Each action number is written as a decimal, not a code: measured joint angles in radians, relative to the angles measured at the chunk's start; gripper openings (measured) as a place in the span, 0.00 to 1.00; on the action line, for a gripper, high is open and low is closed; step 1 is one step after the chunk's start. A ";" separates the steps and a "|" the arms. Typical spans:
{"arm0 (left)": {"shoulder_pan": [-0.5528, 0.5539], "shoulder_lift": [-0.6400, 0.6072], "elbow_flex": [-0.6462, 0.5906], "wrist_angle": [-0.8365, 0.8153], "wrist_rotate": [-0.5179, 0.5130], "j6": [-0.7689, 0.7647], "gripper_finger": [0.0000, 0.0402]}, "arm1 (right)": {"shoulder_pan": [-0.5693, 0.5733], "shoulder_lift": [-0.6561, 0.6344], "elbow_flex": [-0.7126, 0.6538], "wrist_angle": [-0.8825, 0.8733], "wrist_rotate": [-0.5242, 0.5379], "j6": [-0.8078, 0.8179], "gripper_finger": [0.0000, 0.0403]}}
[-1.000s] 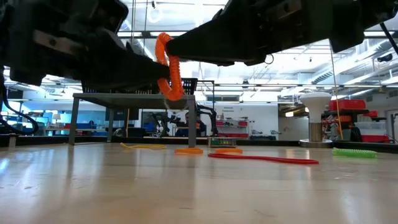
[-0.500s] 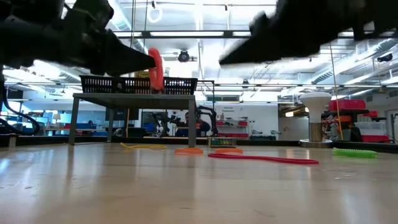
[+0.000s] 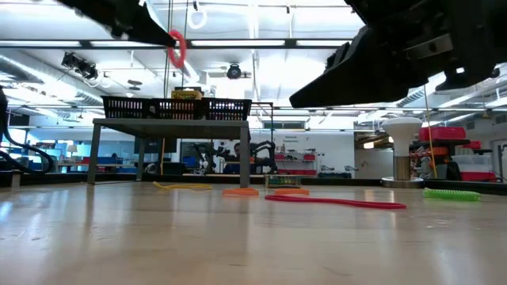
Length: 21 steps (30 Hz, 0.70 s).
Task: Pick & Place Office Desk Supplies
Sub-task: Put the orange spiral keychain into the left black bin
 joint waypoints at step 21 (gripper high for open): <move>0.804 0.032 0.426 -0.790 0.431 -0.053 0.04 | 0.001 0.000 0.000 0.005 -0.002 -0.003 0.01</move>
